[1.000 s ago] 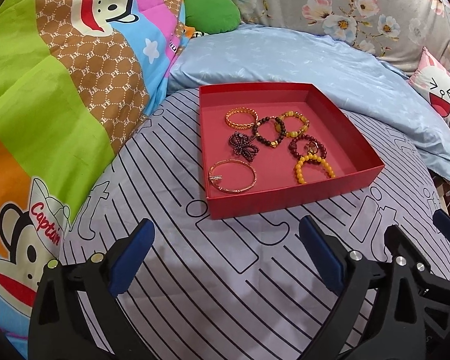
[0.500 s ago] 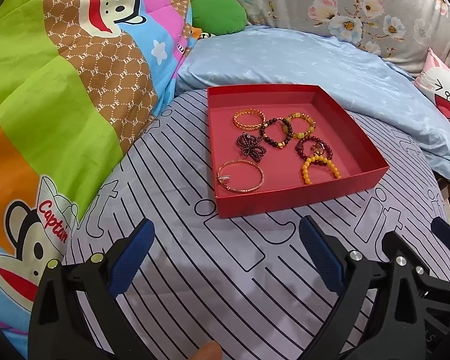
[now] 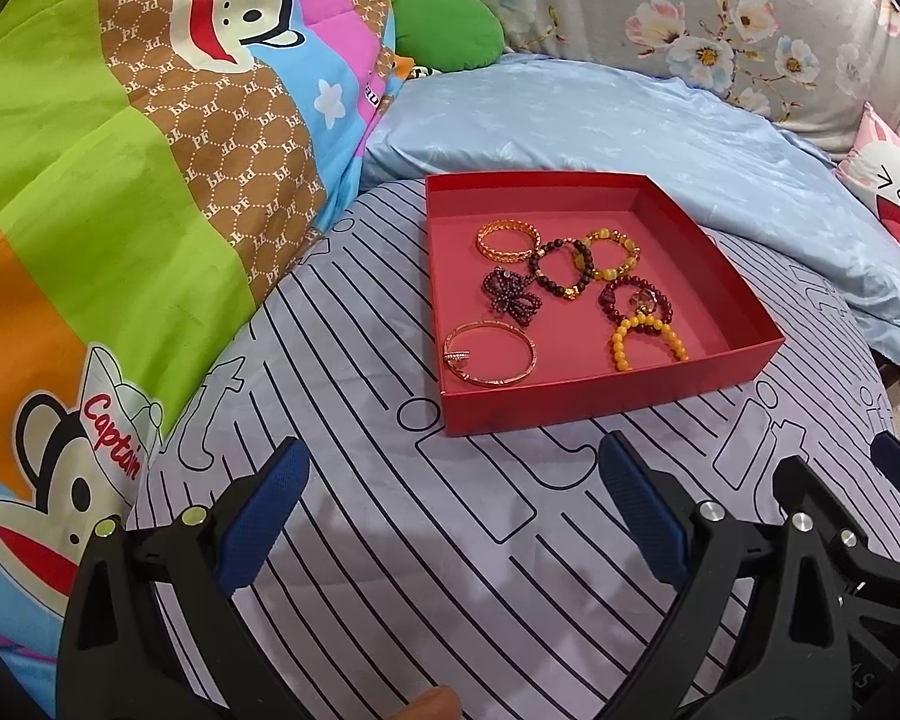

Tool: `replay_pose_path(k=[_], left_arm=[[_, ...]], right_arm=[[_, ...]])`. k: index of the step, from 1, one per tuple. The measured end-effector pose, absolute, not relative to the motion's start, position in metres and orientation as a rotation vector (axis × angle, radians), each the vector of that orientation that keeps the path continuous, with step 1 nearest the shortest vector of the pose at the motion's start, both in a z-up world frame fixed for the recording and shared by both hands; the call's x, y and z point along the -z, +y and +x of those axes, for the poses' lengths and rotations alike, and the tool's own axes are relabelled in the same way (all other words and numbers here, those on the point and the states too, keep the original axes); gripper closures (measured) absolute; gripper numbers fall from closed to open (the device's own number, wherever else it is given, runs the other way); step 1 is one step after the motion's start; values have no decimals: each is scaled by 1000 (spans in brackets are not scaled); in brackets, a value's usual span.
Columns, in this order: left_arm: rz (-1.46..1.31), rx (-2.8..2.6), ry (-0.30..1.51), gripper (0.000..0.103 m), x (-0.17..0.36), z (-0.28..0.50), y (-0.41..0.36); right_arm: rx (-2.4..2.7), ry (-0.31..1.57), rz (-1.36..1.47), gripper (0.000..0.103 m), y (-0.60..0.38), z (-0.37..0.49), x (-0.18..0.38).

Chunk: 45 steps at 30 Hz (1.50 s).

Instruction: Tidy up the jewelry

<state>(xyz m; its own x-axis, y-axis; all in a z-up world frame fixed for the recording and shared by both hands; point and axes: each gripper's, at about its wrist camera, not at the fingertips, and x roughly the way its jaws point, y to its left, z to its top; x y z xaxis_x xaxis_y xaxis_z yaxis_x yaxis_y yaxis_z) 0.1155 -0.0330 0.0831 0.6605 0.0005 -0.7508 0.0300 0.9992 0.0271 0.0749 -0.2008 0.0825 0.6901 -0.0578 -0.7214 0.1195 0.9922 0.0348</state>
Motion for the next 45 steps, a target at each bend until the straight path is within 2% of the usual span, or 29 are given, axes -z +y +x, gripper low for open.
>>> replay_pose_path(k=[45], left_arm=[[69, 10, 856, 11, -82, 114, -34]], right_arm=[[101, 805, 76, 13, -199, 73, -81]])
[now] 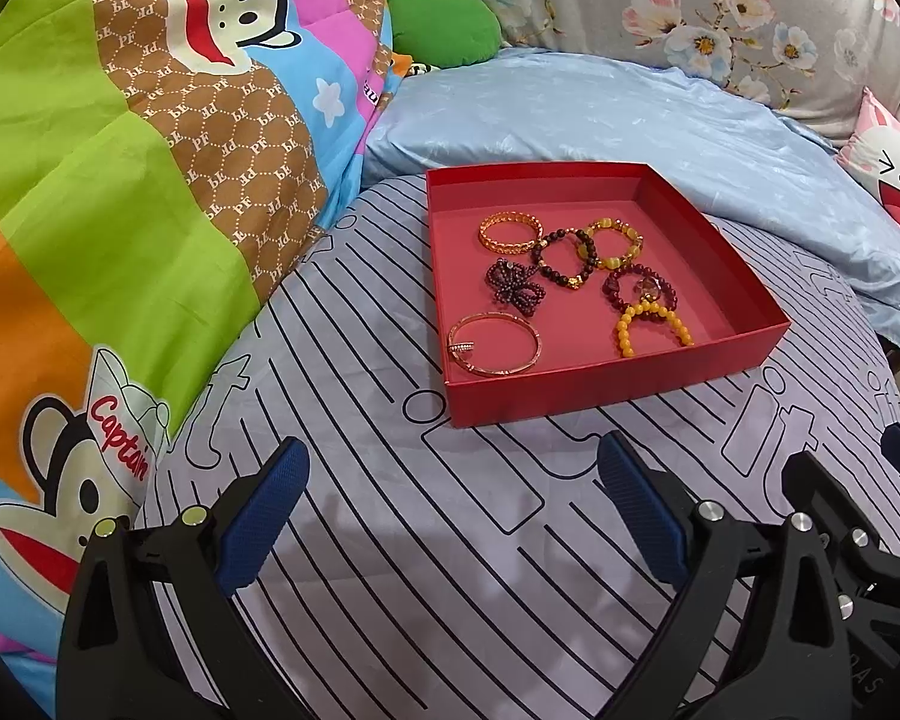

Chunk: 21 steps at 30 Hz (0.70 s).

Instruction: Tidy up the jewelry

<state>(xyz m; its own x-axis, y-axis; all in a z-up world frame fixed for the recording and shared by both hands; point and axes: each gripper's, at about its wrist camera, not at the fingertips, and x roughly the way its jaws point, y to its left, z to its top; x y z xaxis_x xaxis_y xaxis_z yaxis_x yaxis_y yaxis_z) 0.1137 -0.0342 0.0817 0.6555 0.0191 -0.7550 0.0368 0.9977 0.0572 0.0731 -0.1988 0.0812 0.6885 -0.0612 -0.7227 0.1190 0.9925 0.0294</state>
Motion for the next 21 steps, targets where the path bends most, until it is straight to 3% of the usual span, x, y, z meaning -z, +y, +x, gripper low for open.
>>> replay_pose_path(k=[21], left_arm=[[75, 11, 855, 12, -83, 113, -35]], right_arm=[[101, 805, 75, 13, -199, 73, -81]])
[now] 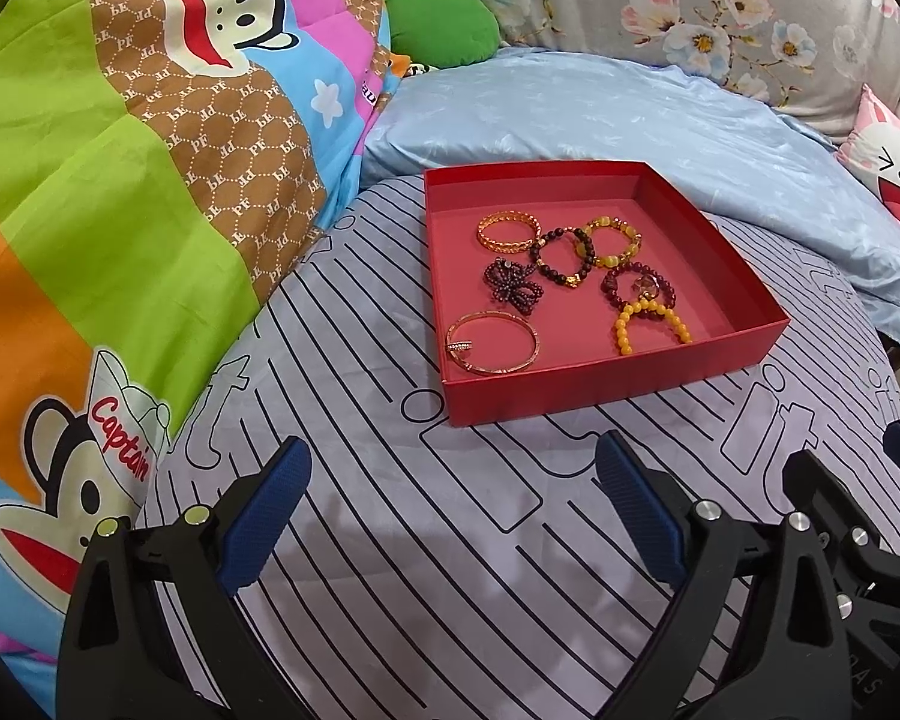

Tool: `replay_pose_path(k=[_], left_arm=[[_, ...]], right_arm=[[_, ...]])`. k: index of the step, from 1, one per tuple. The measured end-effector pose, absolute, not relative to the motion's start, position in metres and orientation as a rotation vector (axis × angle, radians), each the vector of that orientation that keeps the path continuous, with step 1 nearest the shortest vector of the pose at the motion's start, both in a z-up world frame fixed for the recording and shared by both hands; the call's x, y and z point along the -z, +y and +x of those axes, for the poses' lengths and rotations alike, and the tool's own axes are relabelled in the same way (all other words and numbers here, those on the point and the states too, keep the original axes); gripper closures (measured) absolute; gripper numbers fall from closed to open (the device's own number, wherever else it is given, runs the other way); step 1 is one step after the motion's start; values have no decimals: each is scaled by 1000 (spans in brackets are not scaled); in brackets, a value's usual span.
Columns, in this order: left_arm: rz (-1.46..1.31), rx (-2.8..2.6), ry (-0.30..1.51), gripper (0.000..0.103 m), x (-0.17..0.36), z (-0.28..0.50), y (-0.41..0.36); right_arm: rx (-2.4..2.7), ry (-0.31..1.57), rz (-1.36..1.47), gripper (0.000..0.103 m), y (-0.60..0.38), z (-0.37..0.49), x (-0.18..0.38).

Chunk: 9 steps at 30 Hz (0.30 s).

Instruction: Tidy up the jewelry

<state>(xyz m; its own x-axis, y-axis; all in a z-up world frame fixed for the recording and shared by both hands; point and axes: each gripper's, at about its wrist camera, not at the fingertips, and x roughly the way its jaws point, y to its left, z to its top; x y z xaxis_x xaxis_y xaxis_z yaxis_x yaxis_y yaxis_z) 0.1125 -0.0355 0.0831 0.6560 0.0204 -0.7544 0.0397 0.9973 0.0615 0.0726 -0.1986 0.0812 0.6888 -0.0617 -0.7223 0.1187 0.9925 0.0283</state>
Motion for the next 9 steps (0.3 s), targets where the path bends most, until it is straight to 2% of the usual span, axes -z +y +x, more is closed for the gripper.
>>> replay_pose_path(k=[9], left_arm=[[87, 15, 866, 12, -82, 114, -37]], right_arm=[[107, 810, 76, 13, -202, 69, -80]])
